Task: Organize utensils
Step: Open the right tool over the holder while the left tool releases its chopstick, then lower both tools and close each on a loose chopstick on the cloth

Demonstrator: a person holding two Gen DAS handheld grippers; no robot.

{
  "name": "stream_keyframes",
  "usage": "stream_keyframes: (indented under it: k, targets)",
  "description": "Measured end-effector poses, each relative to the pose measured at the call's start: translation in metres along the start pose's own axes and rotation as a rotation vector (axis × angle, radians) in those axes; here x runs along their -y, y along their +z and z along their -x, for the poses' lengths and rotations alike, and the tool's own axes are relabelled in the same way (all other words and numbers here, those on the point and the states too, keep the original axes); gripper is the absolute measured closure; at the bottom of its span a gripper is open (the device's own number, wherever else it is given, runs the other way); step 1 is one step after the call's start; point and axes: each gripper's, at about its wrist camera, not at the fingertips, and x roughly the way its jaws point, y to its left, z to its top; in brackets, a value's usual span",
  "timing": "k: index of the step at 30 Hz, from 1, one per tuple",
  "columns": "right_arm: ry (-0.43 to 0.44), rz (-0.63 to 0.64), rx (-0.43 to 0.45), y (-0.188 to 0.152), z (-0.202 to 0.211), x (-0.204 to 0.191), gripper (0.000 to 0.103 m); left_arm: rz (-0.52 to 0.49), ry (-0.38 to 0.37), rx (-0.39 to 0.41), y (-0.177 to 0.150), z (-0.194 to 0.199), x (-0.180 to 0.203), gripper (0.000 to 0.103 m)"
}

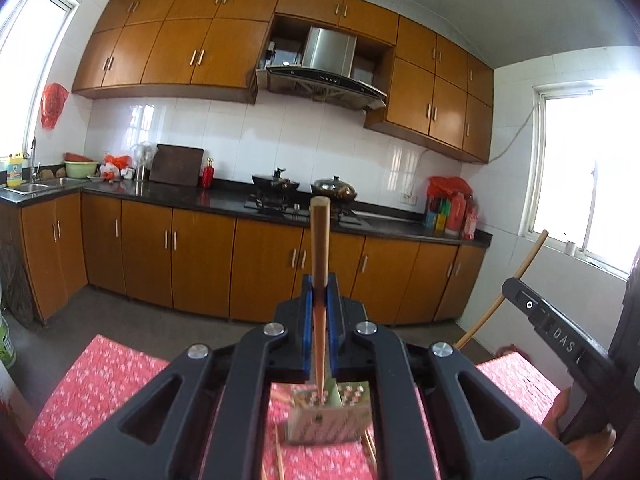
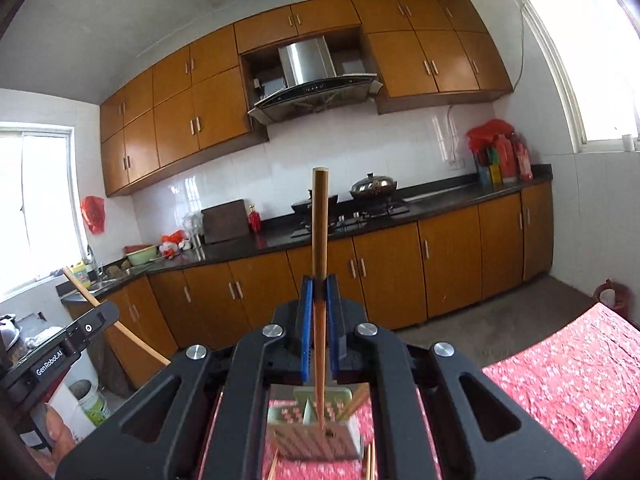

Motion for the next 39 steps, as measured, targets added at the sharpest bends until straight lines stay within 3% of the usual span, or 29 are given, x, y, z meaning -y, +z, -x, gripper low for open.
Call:
stream_keyframes:
  k: [4,13,16,18,24,28,31,35,37,39]
  targets:
    - [-0.03,-0.003,0.007,-0.01,-0.025,0.001,0.095,0.004,0.012,0.001,-0.006,-0.027,-0.002,0.096]
    - [-0.034,-0.02,-0.109,-0.038,-0.052,0.008,0.094,0.023,0.011,-0.129,-0.041,-0.075,-0.012,0.095]
    - [-0.04,-0.015,-0.106,-0.037,-0.044,0.007,0.084,0.026,0.02,-0.132,-0.042,-0.074,-0.015,0.089]
    - [-0.048,-0.013,-0.092,-0.033,-0.039,0.008,0.068,0.022,0.024,-0.126,-0.041,-0.07,-0.016,0.088]
    - [-0.064,-0.005,-0.069,-0.025,-0.01,0.013,0.067,0.036,0.055,-0.101,-0.037,-0.043,-0.025,0.083]
    - [-0.099,-0.014,-0.108,-0.036,0.011,0.026,0.067,0.054,0.099,-0.118,-0.047,-0.013,-0.042,0.082]
    - [-0.143,-0.019,-0.188,-0.064,0.019,0.042,0.067,0.064,0.131,-0.158,-0.071,0.006,-0.06,0.081]
    - [-0.184,-0.048,-0.365,-0.123,0.012,0.066,0.067,0.048,0.182,-0.269,-0.121,0.013,-0.083,0.081]
    - [-0.167,-0.069,-0.49,-0.16,0.003,0.073,0.07,0.046,0.199,-0.357,-0.153,0.006,-0.094,0.081]
    - [-0.119,-0.082,-0.602,-0.189,-0.006,0.072,0.08,0.064,0.193,-0.44,-0.183,0.003,-0.105,0.081]
